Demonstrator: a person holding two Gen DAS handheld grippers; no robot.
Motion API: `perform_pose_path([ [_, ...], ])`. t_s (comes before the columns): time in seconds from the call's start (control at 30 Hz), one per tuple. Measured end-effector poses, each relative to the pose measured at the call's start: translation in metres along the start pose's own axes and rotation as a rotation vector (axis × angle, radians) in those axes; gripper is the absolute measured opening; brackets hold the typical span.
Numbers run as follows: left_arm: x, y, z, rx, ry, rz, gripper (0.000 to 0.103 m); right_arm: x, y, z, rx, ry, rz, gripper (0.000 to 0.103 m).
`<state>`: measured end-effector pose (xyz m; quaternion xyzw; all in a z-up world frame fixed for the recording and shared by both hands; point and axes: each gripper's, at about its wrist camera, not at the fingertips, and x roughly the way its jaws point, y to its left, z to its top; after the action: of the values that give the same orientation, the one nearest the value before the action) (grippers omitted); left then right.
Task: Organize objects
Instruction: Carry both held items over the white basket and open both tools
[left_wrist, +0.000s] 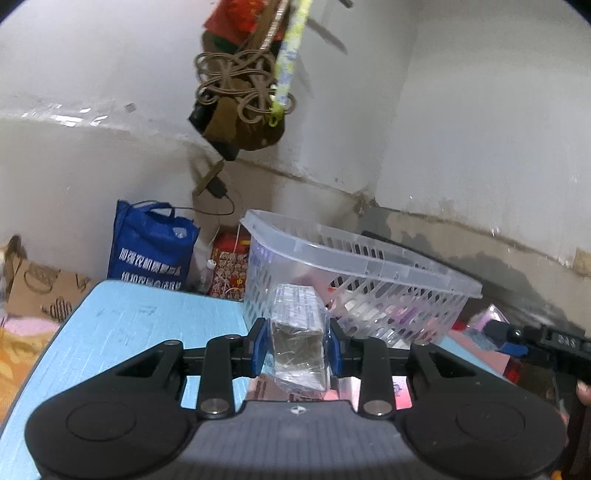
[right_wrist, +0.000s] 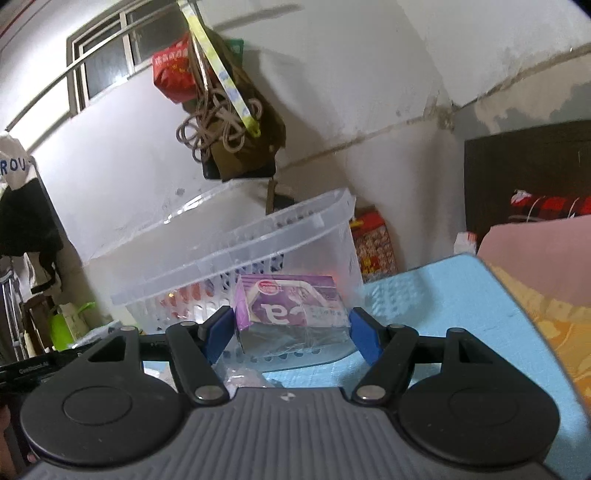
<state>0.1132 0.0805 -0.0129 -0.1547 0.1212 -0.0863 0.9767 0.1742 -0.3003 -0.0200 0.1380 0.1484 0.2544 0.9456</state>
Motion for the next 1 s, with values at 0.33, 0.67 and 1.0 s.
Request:
perform_pose_path([
  [0.33,0.004,-0.047,0.084,0.050,-0.068,-0.137,0.037,-0.010,0.062,0.074,-0.250,-0.103,0.018,0.071],
  [0.67,0.104,-0.073,0.103,0.128,0.060,-0.007,0.068,0.080,0.080,0.085,-0.413,-0.034,-0.045,0.103],
  [1.0,0.013,-0.047,0.049,0.098,0.019,0.032,0.081,0.025,0.050,0.035,-0.209,0.082,0.062,0.103],
])
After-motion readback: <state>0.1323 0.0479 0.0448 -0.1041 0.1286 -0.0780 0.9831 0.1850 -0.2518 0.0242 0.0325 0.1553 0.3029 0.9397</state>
